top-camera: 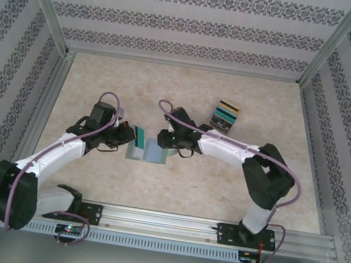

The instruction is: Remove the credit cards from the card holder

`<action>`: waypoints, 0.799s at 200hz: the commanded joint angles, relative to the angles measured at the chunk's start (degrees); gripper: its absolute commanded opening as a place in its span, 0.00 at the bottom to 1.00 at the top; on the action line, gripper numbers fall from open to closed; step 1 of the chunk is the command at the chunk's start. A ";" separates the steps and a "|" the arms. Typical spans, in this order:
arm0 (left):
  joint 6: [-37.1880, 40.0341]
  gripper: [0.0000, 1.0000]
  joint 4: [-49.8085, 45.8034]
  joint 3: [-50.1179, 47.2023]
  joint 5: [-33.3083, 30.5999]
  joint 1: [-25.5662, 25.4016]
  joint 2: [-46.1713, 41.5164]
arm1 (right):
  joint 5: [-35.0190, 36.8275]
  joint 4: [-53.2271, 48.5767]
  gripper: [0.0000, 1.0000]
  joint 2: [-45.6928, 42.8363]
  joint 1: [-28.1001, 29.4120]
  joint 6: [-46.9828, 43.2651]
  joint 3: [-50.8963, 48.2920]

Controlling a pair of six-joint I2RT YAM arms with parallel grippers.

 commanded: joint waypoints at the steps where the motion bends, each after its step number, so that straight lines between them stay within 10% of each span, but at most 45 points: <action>1: -7.80 0.03 12.52 -2.11 6.08 1.06 0.39 | -4.66 6.15 0.23 -3.34 -2.03 5.55 -3.47; 160: -16.78 0.00 28.43 -4.25 13.97 1.39 3.58 | -21.33 35.87 0.24 -3.90 -7.51 25.83 -12.81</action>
